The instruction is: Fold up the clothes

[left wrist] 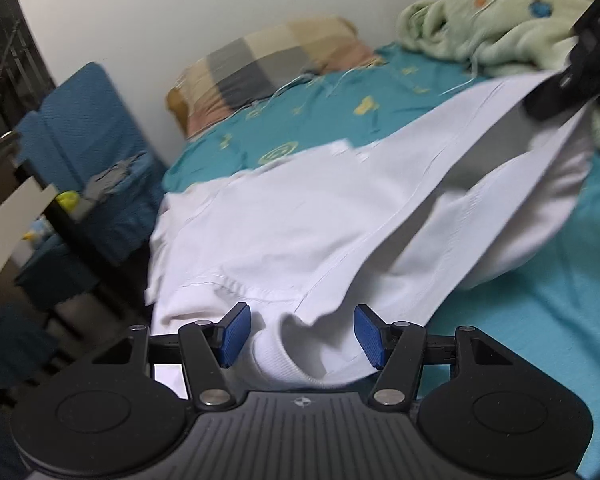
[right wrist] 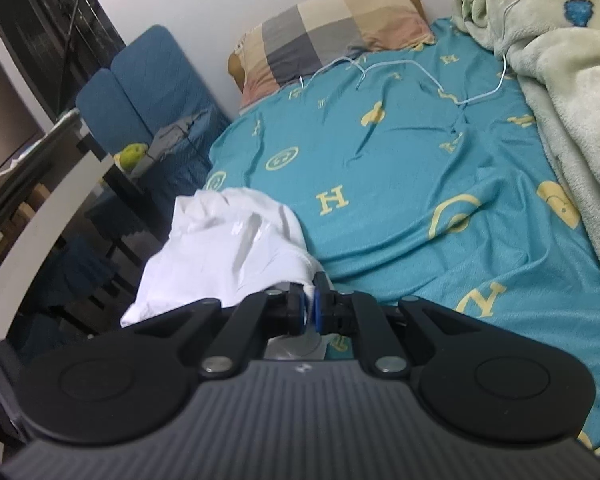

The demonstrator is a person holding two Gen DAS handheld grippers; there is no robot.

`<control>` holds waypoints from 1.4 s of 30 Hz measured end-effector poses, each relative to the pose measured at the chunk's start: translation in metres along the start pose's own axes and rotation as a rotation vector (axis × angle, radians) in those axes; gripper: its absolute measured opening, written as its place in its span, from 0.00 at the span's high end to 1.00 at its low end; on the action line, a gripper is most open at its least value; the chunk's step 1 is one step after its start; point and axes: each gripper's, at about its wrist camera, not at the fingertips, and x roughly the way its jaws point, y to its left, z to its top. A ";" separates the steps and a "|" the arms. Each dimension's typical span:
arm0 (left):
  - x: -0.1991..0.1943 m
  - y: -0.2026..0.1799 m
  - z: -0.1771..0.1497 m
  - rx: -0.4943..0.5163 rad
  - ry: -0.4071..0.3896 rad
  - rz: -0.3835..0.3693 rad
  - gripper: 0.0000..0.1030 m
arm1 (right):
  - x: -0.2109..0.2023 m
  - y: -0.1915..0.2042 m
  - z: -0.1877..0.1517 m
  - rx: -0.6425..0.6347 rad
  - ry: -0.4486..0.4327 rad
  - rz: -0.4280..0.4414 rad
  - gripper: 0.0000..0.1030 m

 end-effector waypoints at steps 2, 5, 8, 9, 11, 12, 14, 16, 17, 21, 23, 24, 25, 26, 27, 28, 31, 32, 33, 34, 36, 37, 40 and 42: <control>0.002 0.005 0.000 -0.016 0.006 0.040 0.46 | -0.003 0.002 0.001 -0.008 -0.025 0.001 0.92; -0.002 0.021 0.005 -0.084 -0.007 0.104 0.55 | -0.007 0.002 0.003 -0.051 -0.062 -0.045 0.92; -0.014 0.047 0.010 -0.230 -0.067 0.117 0.79 | -0.003 -0.002 0.002 -0.069 -0.050 -0.090 0.92; -0.020 0.053 0.012 -0.270 -0.095 0.116 0.85 | 0.000 -0.004 0.001 -0.073 -0.039 -0.104 0.92; -0.033 0.065 0.017 -0.357 -0.158 0.110 0.91 | 0.006 -0.006 -0.002 -0.081 -0.010 -0.129 0.92; -0.041 0.070 0.019 -0.401 -0.193 0.097 0.92 | 0.009 -0.006 -0.003 -0.087 -0.001 -0.143 0.92; -0.063 0.079 0.027 -0.454 -0.272 0.097 0.93 | 0.011 -0.005 -0.003 -0.109 -0.007 -0.159 0.92; -0.091 0.085 0.039 -0.475 -0.361 0.104 0.94 | 0.007 0.001 0.000 -0.141 -0.032 -0.165 0.92; -0.107 0.087 0.047 -0.471 -0.404 0.112 0.94 | 0.001 0.005 0.006 -0.155 -0.056 -0.165 0.92; -0.184 0.105 0.083 -0.488 -0.573 0.117 0.96 | -0.054 0.040 0.047 -0.205 -0.216 -0.127 0.92; -0.222 0.125 0.106 -0.536 -0.635 0.098 0.96 | -0.092 0.065 0.073 -0.249 -0.304 -0.105 0.92; -0.244 0.136 0.117 -0.563 -0.666 0.087 0.96 | -0.113 0.078 0.088 -0.274 -0.350 -0.093 0.92; -0.265 0.148 0.127 -0.589 -0.697 0.075 0.96 | -0.135 0.092 0.102 -0.297 -0.394 -0.078 0.92; -0.287 0.160 0.138 -0.616 -0.729 0.064 0.96 | -0.158 0.105 0.116 -0.319 -0.437 -0.063 0.92; -0.309 0.171 0.148 -0.632 -0.758 0.058 0.96 | -0.181 0.119 0.128 -0.346 -0.478 -0.051 0.92; -0.332 0.180 0.157 -0.638 -0.788 0.056 0.96 | -0.204 0.133 0.139 -0.370 -0.516 -0.041 0.92; -0.405 0.198 0.180 -0.629 -0.873 0.055 0.96 | -0.271 0.167 0.165 -0.415 -0.618 -0.012 0.92; -0.430 0.203 0.188 -0.621 -0.901 0.056 0.96 | -0.292 0.178 0.171 -0.432 -0.653 -0.010 0.92; -0.454 0.206 0.193 -0.614 -0.919 0.052 0.96 | -0.313 0.186 0.175 -0.450 -0.690 -0.012 0.92; -0.475 0.207 0.198 -0.602 -0.934 0.054 0.96 | -0.334 0.195 0.178 -0.466 -0.727 -0.013 0.92; -0.517 0.208 0.206 -0.574 -0.965 0.069 0.96 | -0.373 0.207 0.182 -0.484 -0.782 -0.008 0.92; -0.535 0.208 0.208 -0.566 -0.978 0.071 0.96 | -0.390 0.211 0.182 -0.490 -0.804 -0.004 0.92; -0.586 0.203 0.212 -0.542 -1.006 0.072 0.95 | -0.434 0.219 0.183 -0.496 -0.854 0.000 0.92; -0.607 0.195 0.212 -0.528 -1.018 0.070 0.95 | -0.453 0.217 0.185 -0.484 -0.868 0.002 0.92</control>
